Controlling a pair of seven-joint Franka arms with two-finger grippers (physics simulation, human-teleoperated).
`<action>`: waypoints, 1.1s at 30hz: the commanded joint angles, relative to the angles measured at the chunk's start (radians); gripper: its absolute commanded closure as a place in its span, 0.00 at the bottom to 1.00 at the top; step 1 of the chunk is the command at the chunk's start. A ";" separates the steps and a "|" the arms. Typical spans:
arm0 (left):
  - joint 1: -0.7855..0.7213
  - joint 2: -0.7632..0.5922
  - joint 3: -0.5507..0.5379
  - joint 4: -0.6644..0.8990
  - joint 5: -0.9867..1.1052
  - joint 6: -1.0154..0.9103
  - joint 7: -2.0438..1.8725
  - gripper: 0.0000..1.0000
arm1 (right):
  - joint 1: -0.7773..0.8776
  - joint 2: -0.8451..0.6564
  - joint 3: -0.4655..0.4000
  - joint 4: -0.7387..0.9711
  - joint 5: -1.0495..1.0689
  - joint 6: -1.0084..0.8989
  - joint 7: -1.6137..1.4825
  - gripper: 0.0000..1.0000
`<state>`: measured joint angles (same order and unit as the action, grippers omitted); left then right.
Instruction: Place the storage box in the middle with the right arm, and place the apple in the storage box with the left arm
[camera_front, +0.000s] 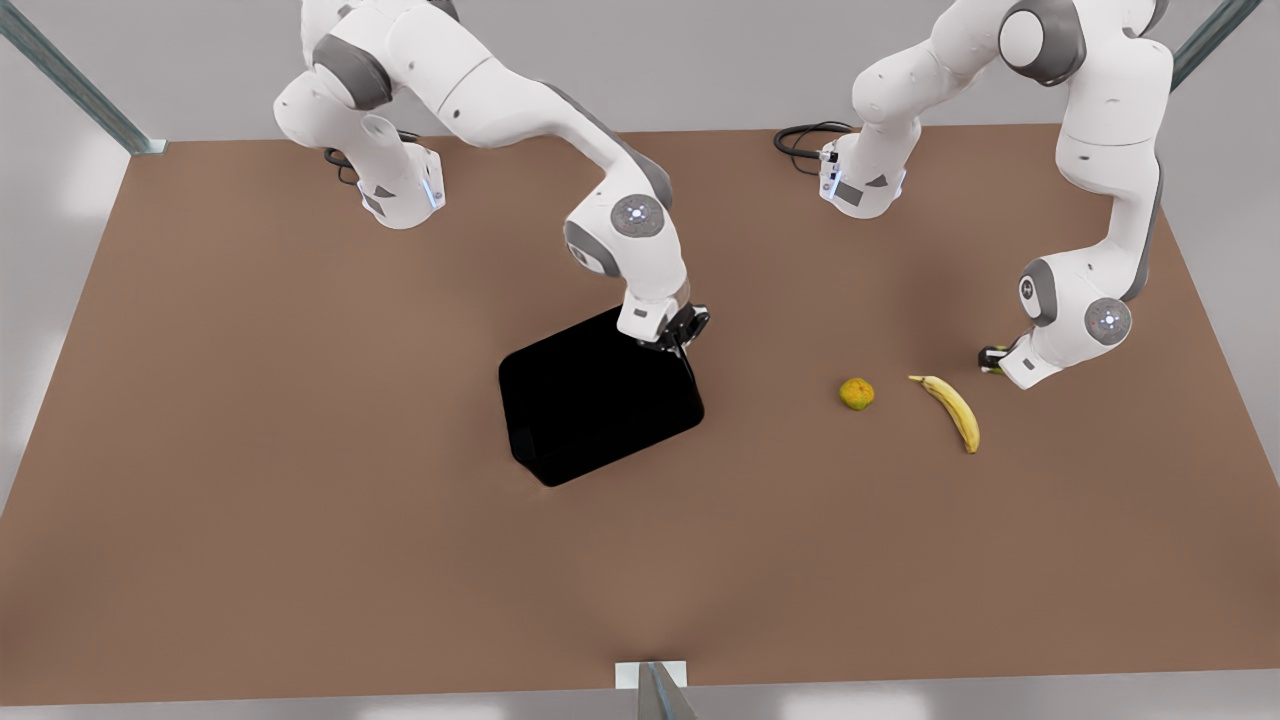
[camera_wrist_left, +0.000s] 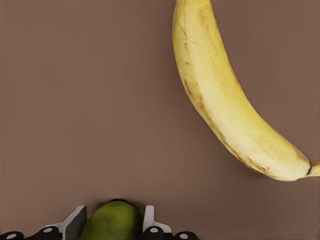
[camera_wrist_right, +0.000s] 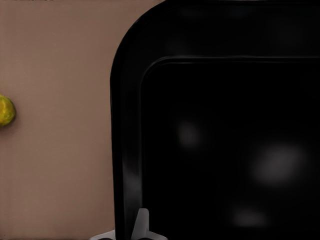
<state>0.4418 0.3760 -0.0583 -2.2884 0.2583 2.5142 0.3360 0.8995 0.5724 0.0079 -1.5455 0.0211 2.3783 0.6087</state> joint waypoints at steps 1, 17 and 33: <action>0.000 0.000 0.000 0.000 -0.001 0.000 0.000 0.36 | 0.002 0.009 0.000 0.007 -0.004 -0.001 0.014 0.79; 0.008 -0.008 0.002 -0.028 0.021 -0.005 0.006 0.36 | 0.151 0.233 -0.040 0.255 -0.006 0.101 0.180 0.00; 0.006 -0.042 -0.006 -0.036 0.010 -0.031 -0.020 0.39 | -0.709 -0.575 0.037 -0.084 -0.043 -0.634 -0.501 0.00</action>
<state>0.4468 0.3307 -0.0713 -2.3239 0.4579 2.4866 0.2905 0.1535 -0.0020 0.0470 -1.6282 -0.0215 1.7443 0.1089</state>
